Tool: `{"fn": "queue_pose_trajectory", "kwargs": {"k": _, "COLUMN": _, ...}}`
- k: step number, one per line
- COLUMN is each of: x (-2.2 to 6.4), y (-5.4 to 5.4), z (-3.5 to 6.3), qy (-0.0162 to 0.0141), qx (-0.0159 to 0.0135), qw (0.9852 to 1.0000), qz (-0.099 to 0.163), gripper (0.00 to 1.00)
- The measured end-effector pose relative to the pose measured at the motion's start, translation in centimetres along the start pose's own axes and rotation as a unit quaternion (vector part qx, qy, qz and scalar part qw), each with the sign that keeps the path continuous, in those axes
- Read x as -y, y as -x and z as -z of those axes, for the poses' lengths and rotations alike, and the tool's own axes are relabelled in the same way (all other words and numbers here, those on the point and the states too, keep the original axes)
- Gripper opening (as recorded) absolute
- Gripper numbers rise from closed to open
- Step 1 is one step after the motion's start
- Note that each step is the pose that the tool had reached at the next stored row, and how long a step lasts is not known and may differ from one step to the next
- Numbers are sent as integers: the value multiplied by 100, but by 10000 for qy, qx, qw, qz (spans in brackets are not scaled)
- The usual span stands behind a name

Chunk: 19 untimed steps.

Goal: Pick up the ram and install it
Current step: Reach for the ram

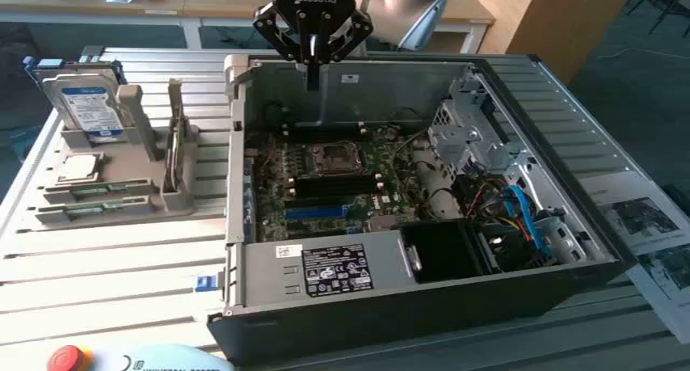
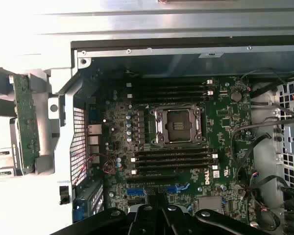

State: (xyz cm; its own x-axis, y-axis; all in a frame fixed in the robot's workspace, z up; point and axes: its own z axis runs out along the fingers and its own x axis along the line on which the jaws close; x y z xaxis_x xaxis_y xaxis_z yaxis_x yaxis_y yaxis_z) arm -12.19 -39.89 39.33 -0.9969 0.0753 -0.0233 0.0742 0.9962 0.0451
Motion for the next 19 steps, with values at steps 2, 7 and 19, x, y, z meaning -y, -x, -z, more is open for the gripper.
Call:
{"fn": "queue_pose_trajectory", "kwargs": {"k": 2, "x": 0, "y": 0, "z": 0, "qy": 0, "qx": 0, "qw": 10000, "qz": 0, "gripper": 10}}
{"fn": "queue_pose_trajectory", "kwargs": {"k": 7, "x": 0, "y": 0, "z": 0, "qy": 0, "qx": 0, "qw": 10000, "qz": 0, "gripper": 10}}
{"fn": "queue_pose_trajectory", "kwargs": {"k": 19, "x": 1, "y": -13, "z": -1, "qy": 1, "qx": 1, "qw": 10000, "qz": 0, "gripper": 10}}
